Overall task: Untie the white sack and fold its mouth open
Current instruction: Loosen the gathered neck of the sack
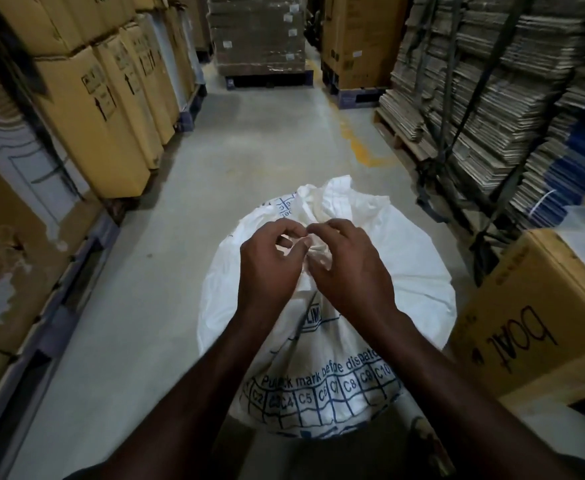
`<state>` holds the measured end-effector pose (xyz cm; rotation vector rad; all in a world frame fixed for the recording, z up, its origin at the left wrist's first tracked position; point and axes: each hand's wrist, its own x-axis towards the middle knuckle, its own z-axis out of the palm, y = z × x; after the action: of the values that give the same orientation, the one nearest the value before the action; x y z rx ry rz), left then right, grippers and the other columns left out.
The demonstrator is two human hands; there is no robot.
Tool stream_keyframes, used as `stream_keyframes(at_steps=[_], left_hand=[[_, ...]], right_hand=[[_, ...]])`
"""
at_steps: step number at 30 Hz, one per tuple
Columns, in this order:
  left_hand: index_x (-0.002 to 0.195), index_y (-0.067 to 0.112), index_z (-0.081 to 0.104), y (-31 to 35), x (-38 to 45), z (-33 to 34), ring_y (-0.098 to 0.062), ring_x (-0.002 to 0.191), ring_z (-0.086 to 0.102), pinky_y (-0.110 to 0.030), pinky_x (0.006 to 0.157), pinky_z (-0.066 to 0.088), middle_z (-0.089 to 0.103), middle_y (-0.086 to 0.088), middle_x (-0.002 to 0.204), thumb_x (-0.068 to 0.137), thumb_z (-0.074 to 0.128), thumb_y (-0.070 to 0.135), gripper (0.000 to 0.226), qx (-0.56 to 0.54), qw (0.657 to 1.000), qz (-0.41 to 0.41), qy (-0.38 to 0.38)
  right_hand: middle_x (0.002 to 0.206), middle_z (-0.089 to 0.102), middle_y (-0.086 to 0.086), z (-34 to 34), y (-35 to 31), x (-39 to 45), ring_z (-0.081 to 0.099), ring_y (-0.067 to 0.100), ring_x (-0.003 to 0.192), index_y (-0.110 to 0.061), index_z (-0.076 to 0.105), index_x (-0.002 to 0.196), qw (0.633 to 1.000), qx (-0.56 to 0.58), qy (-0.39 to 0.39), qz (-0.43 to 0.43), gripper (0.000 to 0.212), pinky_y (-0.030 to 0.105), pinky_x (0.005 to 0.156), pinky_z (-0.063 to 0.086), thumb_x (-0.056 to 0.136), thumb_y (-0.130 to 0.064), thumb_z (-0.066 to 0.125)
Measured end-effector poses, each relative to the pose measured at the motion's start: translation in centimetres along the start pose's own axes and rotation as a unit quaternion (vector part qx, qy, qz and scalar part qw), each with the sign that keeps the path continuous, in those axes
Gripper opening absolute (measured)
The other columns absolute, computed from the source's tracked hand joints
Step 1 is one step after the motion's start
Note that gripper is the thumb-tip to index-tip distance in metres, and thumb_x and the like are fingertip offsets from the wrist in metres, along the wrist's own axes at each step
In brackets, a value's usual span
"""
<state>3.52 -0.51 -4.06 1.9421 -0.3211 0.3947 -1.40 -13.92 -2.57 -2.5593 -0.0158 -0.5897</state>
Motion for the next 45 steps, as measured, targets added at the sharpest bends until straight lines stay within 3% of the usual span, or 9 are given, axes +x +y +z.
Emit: stream_keyframes(at_steps=[5,12,20,25,29,32,36,39,45], left_hand=[[0.096,0.024,0.078,-1.8,-0.1,-0.3,-0.008,0.093,0.069,-0.025,0.08,0.054,0.076,0.015,0.1,0.091,0.077,0.011,0.014,0.044,0.998,0.039,0.016],[0.132,0.019,0.073,-4.2,-0.1,-0.4,-0.024,0.123,0.061,-0.04,0.11,0.046,0.071,0.004,0.137,0.087,0.081,0.015,0.046,0.202,0.978,-0.007,-0.059],[0.165,0.011,0.03,-4.0,-0.3,1.0,-0.04,0.14,0.052,-0.048,0.114,0.044,0.054,-0.019,0.155,0.103,0.06,0.05,0.078,0.255,0.941,-0.121,-0.185],[0.166,0.007,0.012,-3.2,-1.2,2.1,-0.039,0.154,0.032,-0.054,0.121,0.038,0.031,-0.014,0.17,0.079,0.064,0.088,0.13,0.267,0.935,-0.107,-0.207],[0.168,0.003,0.0,-3.2,-1.7,2.9,-0.043,0.162,0.007,-0.051,0.13,0.024,0.007,-0.013,0.178,0.072,0.076,0.081,0.146,0.305,0.925,-0.064,-0.216],[0.168,0.001,-0.001,-3.0,-2.0,3.2,-0.044,0.163,0.001,-0.051,0.132,0.017,0.002,-0.017,0.178,0.075,0.063,0.084,0.14,0.338,0.916,-0.046,-0.211],[0.17,0.01,0.019,-2.4,-3.3,2.8,-0.041,0.165,-0.005,-0.051,0.134,0.009,0.0,-0.016,0.179,0.082,0.015,0.07,0.106,0.394,0.896,0.047,-0.199],[0.164,0.011,0.037,-1.9,-4.2,2.8,-0.043,0.164,0.005,-0.056,0.132,0.017,0.011,-0.018,0.177,0.095,0.041,0.058,0.084,0.41,0.888,0.12,-0.172],[0.165,0.015,0.034,-3.3,-4.8,2.2,-0.042,0.164,-0.004,-0.056,0.132,0.009,0.0,-0.015,0.179,0.089,0.073,0.06,0.097,0.432,0.87,0.147,-0.188]], right_hand=[[0.118,0.071,0.0,0.2,1.9,1.4,0.07,0.027,0.103,-0.019,0.074,0.124,1.0,-0.011,0.005,0.008,0.038,0.036,0.087,0.055,0.092,-0.003,0.062],[0.076,0.068,0.003,-3.4,5.0,0.9,0.066,0.03,0.076,-0.014,0.068,0.075,0.988,-0.118,-0.038,0.093,0.012,0.036,0.066,0.05,0.084,-0.019,0.063],[0.091,0.062,0.002,-5.3,6.7,-2.6,0.068,0.032,0.096,-0.026,0.044,0.079,0.906,-0.229,-0.306,0.184,0.027,0.031,0.071,0.044,0.091,-0.031,0.067],[0.108,0.069,0.004,-6.1,6.4,-3.9,0.058,0.022,0.083,-0.027,0.049,0.079,0.879,-0.206,-0.397,0.168,0.026,0.027,0.065,0.041,0.089,-0.026,0.074],[0.108,0.072,-0.003,-8.7,4.0,-4.6,0.07,0.019,0.094,-0.032,0.069,0.109,0.905,-0.201,-0.359,0.108,0.028,0.032,0.079,0.058,0.088,-0.049,0.077],[0.112,0.073,-0.006,-8.4,0.9,-4.5,0.072,0.016,0.098,-0.039,0.07,0.119,0.976,-0.084,-0.201,0.0,0.028,0.039,0.082,0.062,0.096,-0.023,0.068],[0.167,0.039,0.005,-3.9,0.8,-3.3,0.035,0.025,0.155,-0.016,0.046,0.157,0.966,-0.084,-0.207,-0.132,0.083,0.036,0.127,0.032,0.078,0.006,0.063],[0.174,0.024,0.014,-1.3,3.3,-2.6,0.019,0.034,0.162,-0.009,0.033,0.163,0.948,-0.19,-0.214,-0.138,0.09,0.047,0.134,0.008,0.08,-0.005,0.067],[0.175,0.008,0.025,-0.9,6.4,-2.8,0.013,0.044,0.161,-0.027,0.016,0.169,0.928,-0.268,-0.258,0.017,0.077,0.057,0.129,0.012,0.103,-0.049,0.051]])
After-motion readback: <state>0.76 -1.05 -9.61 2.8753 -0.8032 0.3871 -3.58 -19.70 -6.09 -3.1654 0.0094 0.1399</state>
